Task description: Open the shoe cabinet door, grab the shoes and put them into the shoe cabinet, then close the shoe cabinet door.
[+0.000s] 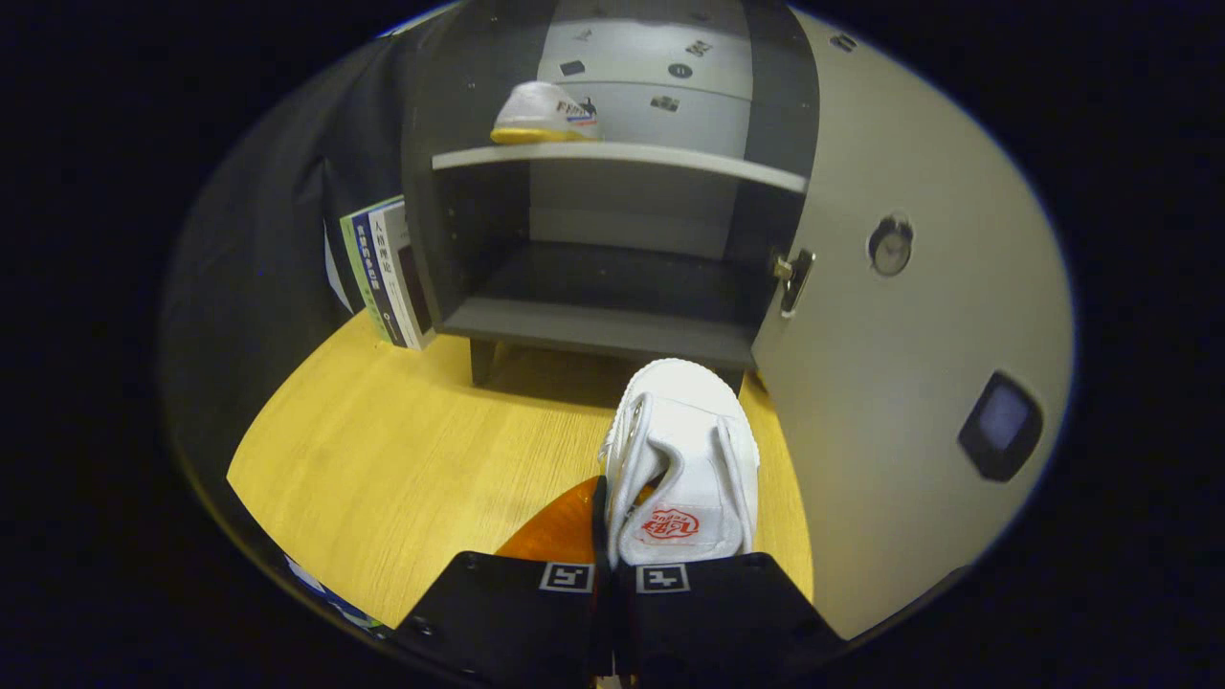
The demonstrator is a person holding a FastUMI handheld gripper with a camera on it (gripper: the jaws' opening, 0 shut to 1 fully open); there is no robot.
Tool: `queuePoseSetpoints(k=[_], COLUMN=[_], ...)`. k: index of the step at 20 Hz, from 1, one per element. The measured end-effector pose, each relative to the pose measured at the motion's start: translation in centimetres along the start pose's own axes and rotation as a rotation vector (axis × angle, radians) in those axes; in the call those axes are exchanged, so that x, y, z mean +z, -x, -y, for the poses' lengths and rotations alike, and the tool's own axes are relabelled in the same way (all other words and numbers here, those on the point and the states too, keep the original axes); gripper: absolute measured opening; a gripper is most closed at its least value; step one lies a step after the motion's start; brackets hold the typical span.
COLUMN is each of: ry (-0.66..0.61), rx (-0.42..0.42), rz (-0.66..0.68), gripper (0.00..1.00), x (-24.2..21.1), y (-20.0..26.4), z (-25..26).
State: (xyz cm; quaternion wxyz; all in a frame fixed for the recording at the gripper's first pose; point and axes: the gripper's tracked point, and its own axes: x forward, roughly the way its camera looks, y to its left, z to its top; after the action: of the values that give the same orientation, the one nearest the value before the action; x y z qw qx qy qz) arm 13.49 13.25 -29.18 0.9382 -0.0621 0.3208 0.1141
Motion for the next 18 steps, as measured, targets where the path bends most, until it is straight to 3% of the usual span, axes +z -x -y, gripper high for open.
queuePoseSetpoints(k=[9, 14, 18], ry=[-0.019, -0.046, 0.019], rx=[-0.008, -0.025, -0.043], rz=[0.222, 0.337, 0.376], gripper=[0.02, 0.02, 0.02], x=[14.7, 23.5, 28.8], y=[6.1, 5.4, 2.6], z=[2.2, 3.3, 3.6])
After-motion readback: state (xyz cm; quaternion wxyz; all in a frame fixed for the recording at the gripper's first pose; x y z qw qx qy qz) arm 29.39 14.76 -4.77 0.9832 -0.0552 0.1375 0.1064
